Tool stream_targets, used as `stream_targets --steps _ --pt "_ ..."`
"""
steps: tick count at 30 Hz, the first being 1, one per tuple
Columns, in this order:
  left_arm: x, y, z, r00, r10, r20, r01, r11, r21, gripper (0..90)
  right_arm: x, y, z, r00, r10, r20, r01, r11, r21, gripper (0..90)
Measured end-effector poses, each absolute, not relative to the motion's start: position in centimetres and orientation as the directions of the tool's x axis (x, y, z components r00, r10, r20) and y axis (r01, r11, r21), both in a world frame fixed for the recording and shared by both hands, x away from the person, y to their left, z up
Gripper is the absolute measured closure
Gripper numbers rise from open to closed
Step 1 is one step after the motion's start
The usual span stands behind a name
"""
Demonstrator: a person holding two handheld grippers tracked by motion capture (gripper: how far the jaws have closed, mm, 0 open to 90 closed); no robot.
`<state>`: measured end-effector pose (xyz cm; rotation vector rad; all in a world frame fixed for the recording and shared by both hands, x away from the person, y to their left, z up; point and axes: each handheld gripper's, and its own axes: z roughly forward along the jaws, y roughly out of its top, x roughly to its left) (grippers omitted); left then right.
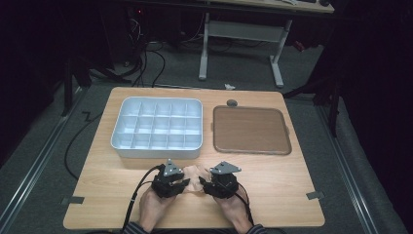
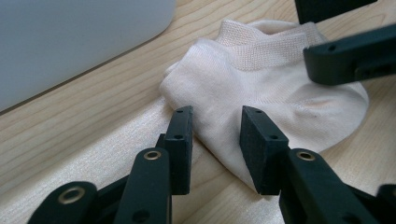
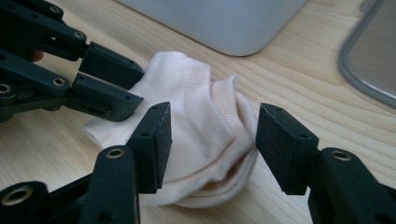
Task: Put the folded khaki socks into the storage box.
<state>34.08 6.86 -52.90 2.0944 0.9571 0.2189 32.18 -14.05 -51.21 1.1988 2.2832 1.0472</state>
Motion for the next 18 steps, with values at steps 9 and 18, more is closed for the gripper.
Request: stream_targets --steps 9,18 --pt "34.2 6.9 -52.8 0.703 0.693 -0.161 0.558 -0.397 0.729 65.0 32.5 -15.6 -52.7 -0.560 0.828 0.037 0.592 0.369 0.717 41.7" --pt "34.4 6.9 -52.9 0.700 0.694 -0.169 0.560 -0.387 0.733 63.9 32.9 -16.2 -53.0 -0.549 0.834 0.061 0.596 0.339 0.728 42.8"
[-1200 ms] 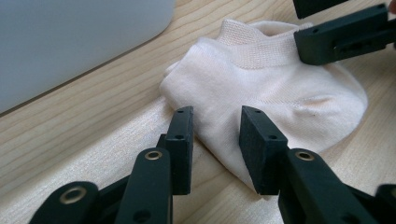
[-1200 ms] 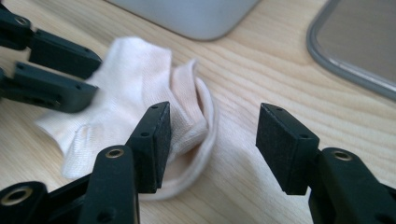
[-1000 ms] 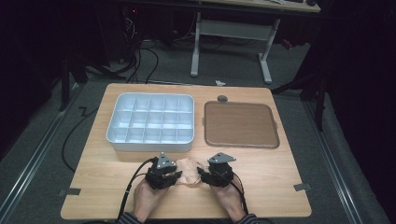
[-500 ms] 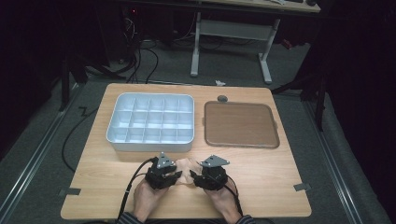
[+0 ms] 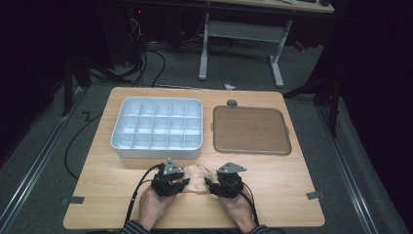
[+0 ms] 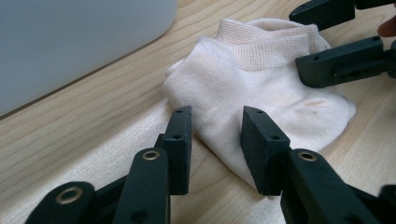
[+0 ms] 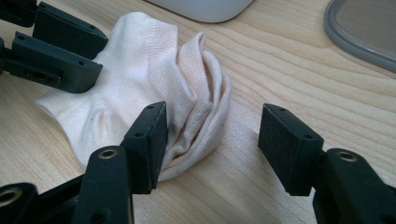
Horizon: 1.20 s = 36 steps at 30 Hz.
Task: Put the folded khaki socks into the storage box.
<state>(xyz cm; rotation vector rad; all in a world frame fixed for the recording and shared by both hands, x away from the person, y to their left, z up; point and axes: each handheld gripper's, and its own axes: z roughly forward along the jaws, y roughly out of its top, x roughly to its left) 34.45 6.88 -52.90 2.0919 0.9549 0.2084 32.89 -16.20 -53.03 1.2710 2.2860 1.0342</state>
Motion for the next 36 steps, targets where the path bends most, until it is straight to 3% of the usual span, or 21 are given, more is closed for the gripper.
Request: stream_targets --steps 11,22,28,36 --pt "35.1 6.9 -52.6 0.681 0.706 -0.195 0.593 -0.376 0.712 43.6 32.9 -16.4 -52.8 -0.571 0.818 0.064 0.576 0.344 0.741 44.8" --pt "36.6 7.5 -51.1 0.686 0.697 -0.208 0.590 -0.366 0.720 41.4 31.7 -17.5 -50.9 -0.561 0.824 0.077 0.549 0.301 0.780 61.4" --pt "37.4 7.4 -51.2 0.670 0.707 -0.228 0.619 -0.360 0.698 41.3 31.2 -16.4 -50.4 -0.605 0.793 0.075 0.528 0.328 0.783 71.9" --pt "37.8 7.1 -51.9 0.647 0.716 -0.262 0.652 -0.341 0.677 42.5 30.9 -14.5 -50.6 -0.653 0.753 0.082 0.517 0.364 0.775 77.1"
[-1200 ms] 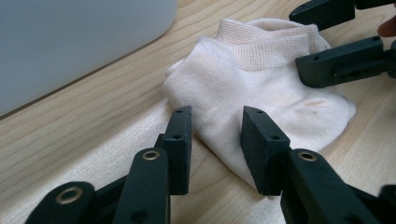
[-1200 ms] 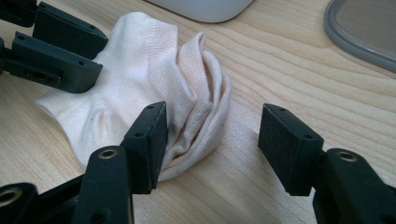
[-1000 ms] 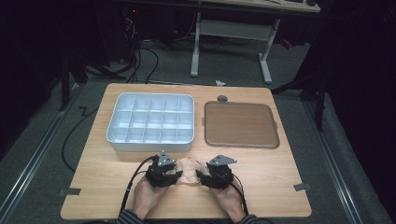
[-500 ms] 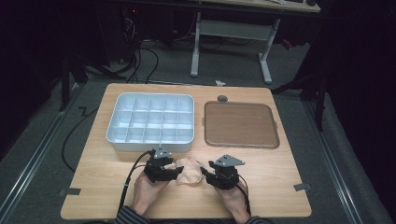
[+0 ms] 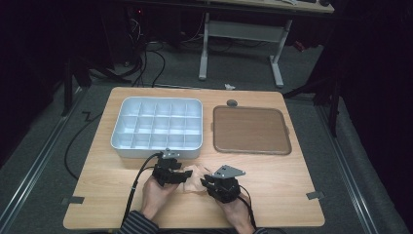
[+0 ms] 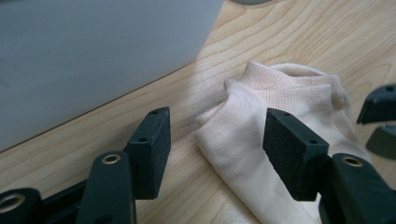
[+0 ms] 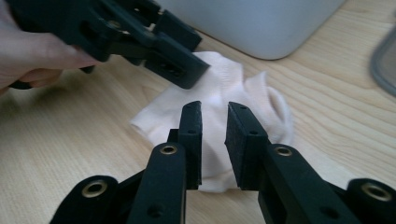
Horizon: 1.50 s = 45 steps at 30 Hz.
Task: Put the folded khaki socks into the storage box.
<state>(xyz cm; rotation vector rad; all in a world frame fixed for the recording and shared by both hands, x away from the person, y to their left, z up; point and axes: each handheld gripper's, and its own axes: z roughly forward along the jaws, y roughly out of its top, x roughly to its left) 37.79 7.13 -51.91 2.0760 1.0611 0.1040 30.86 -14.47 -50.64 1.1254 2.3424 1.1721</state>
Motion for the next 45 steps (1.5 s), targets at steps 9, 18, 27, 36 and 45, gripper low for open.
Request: stream_targets --steps 9,18,27,36,45 --pt "37.6 7.4 -52.3 0.637 0.722 -0.268 0.662 -0.336 0.669 44.0 31.0 -13.4 -51.7 -0.668 0.740 0.081 0.528 0.394 0.752 79.3" --pt "37.7 7.4 -52.5 0.641 0.712 -0.286 0.663 -0.327 0.673 49.5 30.8 -13.1 -52.5 -0.668 0.744 0.024 0.510 0.433 0.744 83.4" --pt "37.7 7.1 -52.8 0.646 0.699 -0.306 0.660 -0.311 0.683 58.8 30.5 -13.1 -52.8 -0.674 0.739 -0.008 0.484 0.449 0.751 85.1" --pt "37.8 7.2 -53.1 0.645 0.690 -0.327 0.663 -0.292 0.689 69.2 30.5 -13.2 -52.9 -0.675 0.738 0.006 0.486 0.438 0.756 85.4" --pt "37.7 7.4 -53.3 0.644 0.680 -0.349 0.668 -0.277 0.691 78.7 30.5 -13.3 -52.9 -0.675 0.738 0.005 0.486 0.440 0.755 85.4"
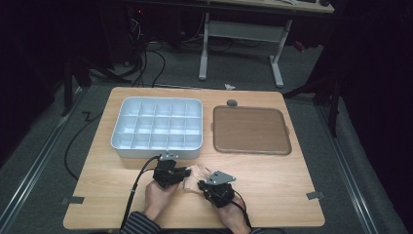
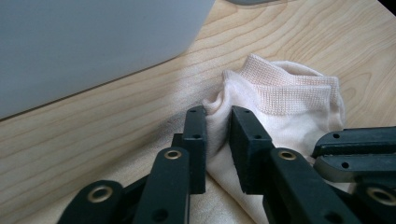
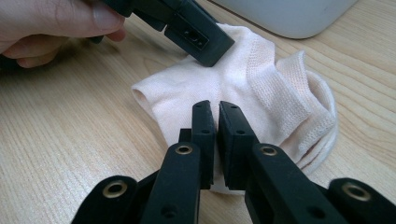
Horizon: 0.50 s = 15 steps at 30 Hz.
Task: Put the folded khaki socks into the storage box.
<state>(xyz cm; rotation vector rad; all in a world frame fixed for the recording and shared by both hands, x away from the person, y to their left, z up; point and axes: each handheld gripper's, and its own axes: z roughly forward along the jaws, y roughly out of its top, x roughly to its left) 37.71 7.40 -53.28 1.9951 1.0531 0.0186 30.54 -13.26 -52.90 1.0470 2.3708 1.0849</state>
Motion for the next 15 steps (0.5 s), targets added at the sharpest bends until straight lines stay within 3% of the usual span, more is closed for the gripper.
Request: stream_targets --steps 4,15 --pt "37.67 7.53 -53.21 0.648 0.676 -0.351 0.664 -0.277 0.694 83.1 30.52 -13.28 -52.92 -0.675 0.738 0.007 0.486 0.437 0.757 85.4" --pt "37.23 8.07 -52.37 0.666 0.638 -0.386 0.655 -0.253 0.712 84.6 30.56 -13.45 -52.74 -0.676 0.736 0.036 0.506 0.427 0.750 84.8"
